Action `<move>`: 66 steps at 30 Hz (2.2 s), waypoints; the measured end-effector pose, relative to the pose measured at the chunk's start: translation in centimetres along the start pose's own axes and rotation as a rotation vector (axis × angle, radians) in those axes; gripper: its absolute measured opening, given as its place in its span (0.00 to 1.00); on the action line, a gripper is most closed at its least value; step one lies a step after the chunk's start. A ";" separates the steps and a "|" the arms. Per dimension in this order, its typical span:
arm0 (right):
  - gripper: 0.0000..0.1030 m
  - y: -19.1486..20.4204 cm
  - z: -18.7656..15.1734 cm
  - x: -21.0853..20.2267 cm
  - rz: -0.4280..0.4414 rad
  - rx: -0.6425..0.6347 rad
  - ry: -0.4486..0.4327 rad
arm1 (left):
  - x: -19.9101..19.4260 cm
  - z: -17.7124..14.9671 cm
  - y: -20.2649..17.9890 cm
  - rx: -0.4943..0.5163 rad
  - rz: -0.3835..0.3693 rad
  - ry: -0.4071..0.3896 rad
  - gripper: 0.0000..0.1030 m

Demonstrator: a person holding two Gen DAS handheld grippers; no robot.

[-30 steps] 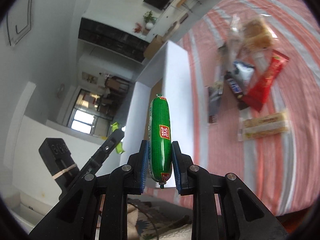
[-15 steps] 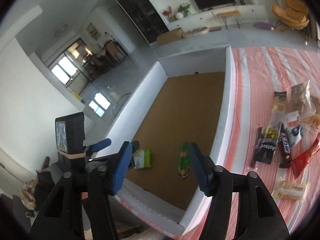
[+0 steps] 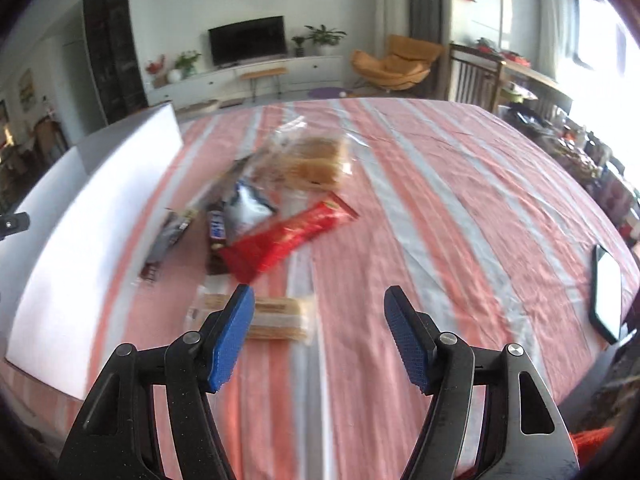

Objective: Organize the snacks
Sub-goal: 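Release the packet and sausage into the cardboard box with both grippers, then move both tools back over the snack pile on the table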

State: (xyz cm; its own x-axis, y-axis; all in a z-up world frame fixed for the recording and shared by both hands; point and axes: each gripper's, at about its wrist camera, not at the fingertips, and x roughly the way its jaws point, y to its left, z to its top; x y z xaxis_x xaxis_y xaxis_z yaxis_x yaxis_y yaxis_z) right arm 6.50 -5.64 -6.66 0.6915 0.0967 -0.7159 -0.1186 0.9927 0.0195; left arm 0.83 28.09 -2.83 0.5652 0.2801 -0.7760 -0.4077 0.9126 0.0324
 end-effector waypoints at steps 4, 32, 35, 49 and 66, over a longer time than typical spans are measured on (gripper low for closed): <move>0.68 -2.5 -0.7 1.2 -0.011 0.076 0.022 | -0.6 0.2 -2.8 0.058 0.066 0.009 0.88; 0.68 -5.0 -2.3 0.7 0.002 0.215 0.091 | -9.1 -1.9 -8.8 0.130 -0.173 -0.179 0.98; 0.68 -5.3 -2.4 0.6 0.004 0.229 0.092 | -9.1 -2.9 -10.5 0.160 -0.271 -0.124 0.98; 0.68 -1.8 -1.4 0.1 0.207 0.101 0.049 | -9.1 -3.0 -8.2 0.034 -0.315 -0.120 0.98; 0.68 6.1 -1.4 3.6 0.073 -0.414 0.060 | -8.5 -4.3 -9.8 0.063 -0.369 -0.077 0.98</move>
State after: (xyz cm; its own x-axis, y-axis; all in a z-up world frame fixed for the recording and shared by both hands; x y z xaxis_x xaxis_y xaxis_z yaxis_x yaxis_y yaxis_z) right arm 7.22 0.65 -10.08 0.6296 0.1491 -0.7625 -0.4502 0.8699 -0.2016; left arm -3.08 15.50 0.77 0.7189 -0.0516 -0.6932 -0.1234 0.9719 -0.2003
